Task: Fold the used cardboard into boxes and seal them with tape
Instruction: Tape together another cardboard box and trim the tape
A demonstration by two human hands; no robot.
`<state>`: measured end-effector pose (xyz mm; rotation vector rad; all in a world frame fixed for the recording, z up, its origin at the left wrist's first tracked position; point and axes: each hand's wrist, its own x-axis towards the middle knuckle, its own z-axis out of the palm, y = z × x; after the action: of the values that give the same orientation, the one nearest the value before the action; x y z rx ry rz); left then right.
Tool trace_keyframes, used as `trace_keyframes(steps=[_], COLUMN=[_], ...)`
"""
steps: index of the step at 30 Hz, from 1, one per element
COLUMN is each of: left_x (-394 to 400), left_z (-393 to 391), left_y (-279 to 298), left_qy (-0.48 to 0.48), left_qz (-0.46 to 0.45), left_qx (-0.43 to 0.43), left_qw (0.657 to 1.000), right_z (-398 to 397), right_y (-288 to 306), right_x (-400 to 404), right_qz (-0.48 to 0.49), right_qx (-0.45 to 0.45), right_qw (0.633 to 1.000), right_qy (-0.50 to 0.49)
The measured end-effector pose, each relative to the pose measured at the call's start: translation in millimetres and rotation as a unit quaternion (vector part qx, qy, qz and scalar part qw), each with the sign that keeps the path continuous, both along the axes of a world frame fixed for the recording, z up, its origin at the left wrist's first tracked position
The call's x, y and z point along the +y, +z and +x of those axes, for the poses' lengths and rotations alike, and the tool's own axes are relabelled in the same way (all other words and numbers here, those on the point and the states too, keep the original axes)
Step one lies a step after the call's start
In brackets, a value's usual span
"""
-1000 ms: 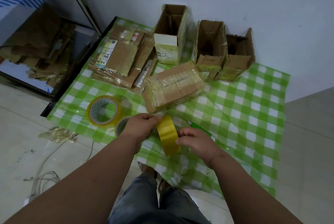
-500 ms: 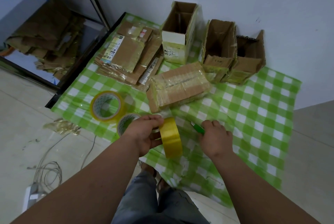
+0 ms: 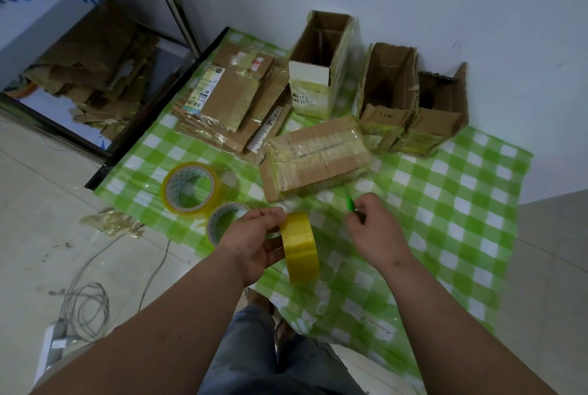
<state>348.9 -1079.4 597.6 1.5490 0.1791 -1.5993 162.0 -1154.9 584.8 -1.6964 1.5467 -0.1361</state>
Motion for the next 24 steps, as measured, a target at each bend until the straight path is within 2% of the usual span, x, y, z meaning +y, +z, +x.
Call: trace_keyframes(steps=[2, 4, 14, 24], left_x=[0, 0, -1, -2], left_z=[-1, -1, -5, -4], left_y=[0, 0, -2, -6], left_qy=[0.006, 0.013, 0.026, 0.026], left_qz=[0.0, -0.001, -0.011, -0.015], left_qx=[0.0, -0.004, -0.019, -0.023], left_qw=[1.0, 1.0, 0.999, 0.999], right_z=[8, 15, 51, 66], right_y=[11, 20, 40, 41], right_x=[-2, -3, -10, -9], right_qz=[0.018, 0.032, -0.028, -0.068], right_qx=[-0.059, -0.075, 0.042, 0.087], right_qw=[0.998, 0.995, 0.973, 0.959], right_qy=[0.031, 0.066, 0.223, 0.26])
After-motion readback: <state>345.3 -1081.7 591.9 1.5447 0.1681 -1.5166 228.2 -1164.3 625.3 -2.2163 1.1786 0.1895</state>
